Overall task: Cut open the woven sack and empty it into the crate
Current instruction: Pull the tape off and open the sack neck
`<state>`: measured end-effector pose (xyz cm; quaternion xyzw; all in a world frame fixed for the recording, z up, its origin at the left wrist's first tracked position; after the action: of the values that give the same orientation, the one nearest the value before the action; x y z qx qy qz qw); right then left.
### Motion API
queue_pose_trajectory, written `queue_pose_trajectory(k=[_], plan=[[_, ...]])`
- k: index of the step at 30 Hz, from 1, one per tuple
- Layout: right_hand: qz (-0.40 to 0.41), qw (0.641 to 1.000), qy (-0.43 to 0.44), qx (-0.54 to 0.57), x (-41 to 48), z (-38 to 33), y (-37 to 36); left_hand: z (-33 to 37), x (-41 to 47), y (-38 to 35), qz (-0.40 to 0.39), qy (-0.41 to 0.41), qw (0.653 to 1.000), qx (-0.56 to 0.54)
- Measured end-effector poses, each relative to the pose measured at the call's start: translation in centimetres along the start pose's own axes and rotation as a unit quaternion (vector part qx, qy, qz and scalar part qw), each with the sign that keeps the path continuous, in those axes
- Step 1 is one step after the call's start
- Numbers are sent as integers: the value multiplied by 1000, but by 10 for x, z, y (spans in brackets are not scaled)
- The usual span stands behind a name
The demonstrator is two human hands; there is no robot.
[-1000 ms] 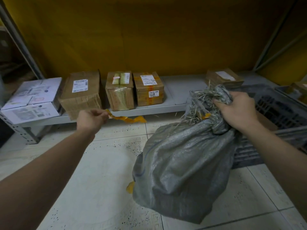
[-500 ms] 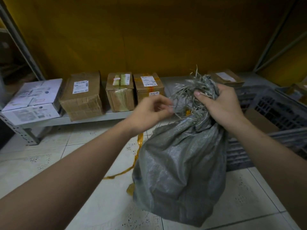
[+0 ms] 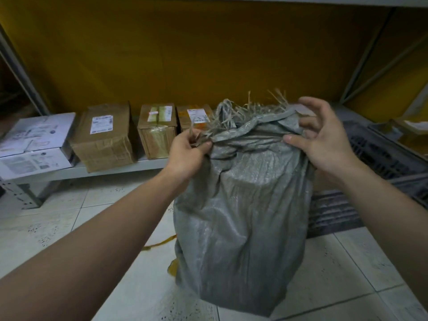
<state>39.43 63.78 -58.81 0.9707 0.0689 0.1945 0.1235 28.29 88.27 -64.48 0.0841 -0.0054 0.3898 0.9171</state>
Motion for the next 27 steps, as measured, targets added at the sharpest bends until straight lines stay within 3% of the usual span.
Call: queue_pose_trajectory(k=[3, 6, 11, 16, 23, 25, 27], plan=[[37, 999, 18, 13, 2, 0, 10, -2, 0, -2, 5, 19, 1000, -2], [80, 996, 31, 2, 6, 4, 18, 7, -2, -4, 17, -33, 999, 37], [94, 995, 38, -22, 11, 2, 33, 25, -9, -8, -69, -123, 988, 64], [105, 994, 30, -15, 13, 9, 49, 31, 14, 31, 62, -112, 990, 50], [89, 994, 63, 1, 9, -5, 42, 42, 13, 38, 98, -119, 988, 0], [87, 994, 61, -1, 9, -5, 41, 60, 1, 31, 84, -228, 960, 137], [87, 994, 72, -8, 8, -5, 41, 75, -21, 7, 16, -370, 872, 321]])
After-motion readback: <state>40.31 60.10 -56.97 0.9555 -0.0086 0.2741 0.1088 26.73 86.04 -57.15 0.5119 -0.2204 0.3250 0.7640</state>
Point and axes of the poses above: each hand's wrist, its own x-axis towards the middle knuckle, its own y-axis out of the back of the hand, z = x × y, the point moved 8 cm from there along x, towards the middle knuckle, and after that the axes turned 10 degrees about z, right-handed, at the moved point
